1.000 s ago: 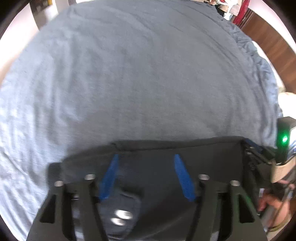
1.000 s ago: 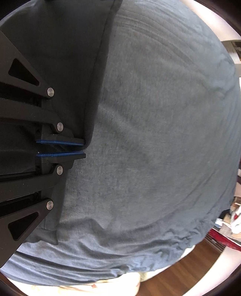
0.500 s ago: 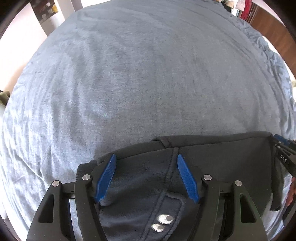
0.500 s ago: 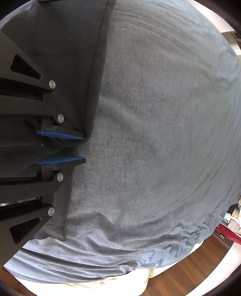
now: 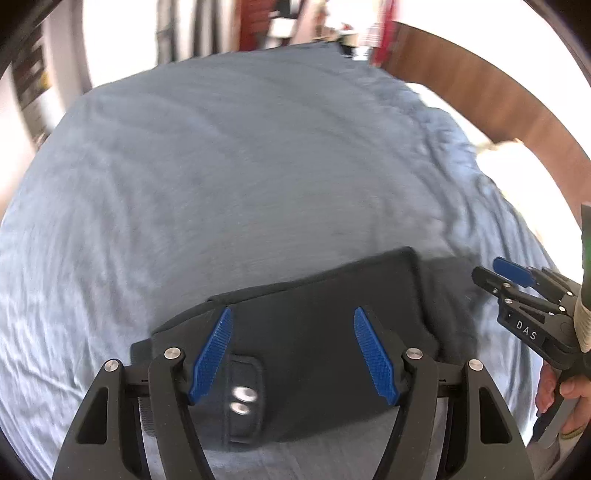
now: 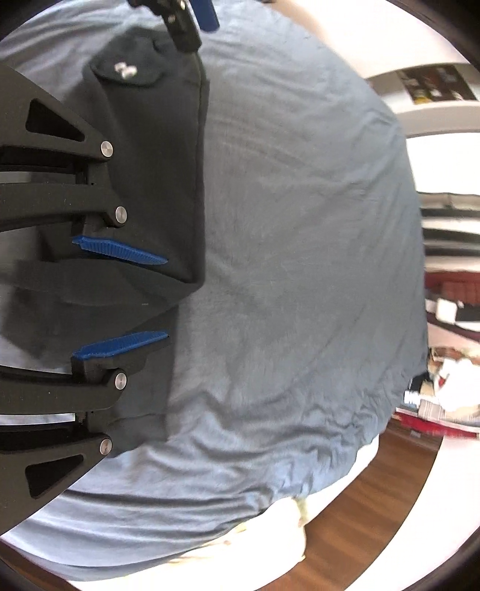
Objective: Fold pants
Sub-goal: 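Open both grippers and release the folded waistband onto the pants, then move the left gripper to the cuff end of the pants and grasp it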
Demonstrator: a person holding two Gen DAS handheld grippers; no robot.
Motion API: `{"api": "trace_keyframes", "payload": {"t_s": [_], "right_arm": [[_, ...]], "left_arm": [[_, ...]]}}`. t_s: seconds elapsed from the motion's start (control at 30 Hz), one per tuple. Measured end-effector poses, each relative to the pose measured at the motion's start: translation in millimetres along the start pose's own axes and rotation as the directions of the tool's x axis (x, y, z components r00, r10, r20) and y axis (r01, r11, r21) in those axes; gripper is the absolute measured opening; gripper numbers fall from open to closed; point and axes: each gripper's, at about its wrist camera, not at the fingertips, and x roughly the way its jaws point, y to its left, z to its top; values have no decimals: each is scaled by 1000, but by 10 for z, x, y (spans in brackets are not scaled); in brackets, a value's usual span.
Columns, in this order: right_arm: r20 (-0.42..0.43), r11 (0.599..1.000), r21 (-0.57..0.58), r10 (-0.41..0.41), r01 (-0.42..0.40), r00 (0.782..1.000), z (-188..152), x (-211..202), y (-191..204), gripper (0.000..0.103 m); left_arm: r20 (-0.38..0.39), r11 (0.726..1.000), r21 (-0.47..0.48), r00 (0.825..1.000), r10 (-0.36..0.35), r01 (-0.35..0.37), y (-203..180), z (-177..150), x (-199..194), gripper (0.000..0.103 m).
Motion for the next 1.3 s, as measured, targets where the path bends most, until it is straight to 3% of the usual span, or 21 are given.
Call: {"api": "trace_keyframes", "payload": {"t_s": [0.23,0.37,0.63,0.83,0.9,1.1,1.3], "right_arm": [[46,995,89,-52,47,998,-337,-545,-97,38],[41,987,129,-98,92,994,-579,-688,-162,38],[17,977,197,-82,77,996,-1065,-654,-474,38],[5,985,170,21,-21,1000,-1299,-414,-635,38],[-3,982,173,78,-76,997,-1343,-320,-671,38],[-36,973,167,165,-157,986,-1465,-53,-702,38],[-48,961,206,198,-184,979,-1538,145,-750,38]], "left_arm": [[9,983,148,993,-114,112,-338,-112,-191,67],[-19,958,228,984,-175,175,-614,-236,-227,67],[-46,933,249,966,-255,258,-1083,-399,-87,65],[-118,928,245,959,-259,281,-1374,-502,154,57],[-150,919,285,960,-237,271,-1484,-575,261,53],[-178,871,448,975,-132,200,-1731,-766,545,42],[-142,819,555,987,-80,147,-1923,-863,738,41]]}}
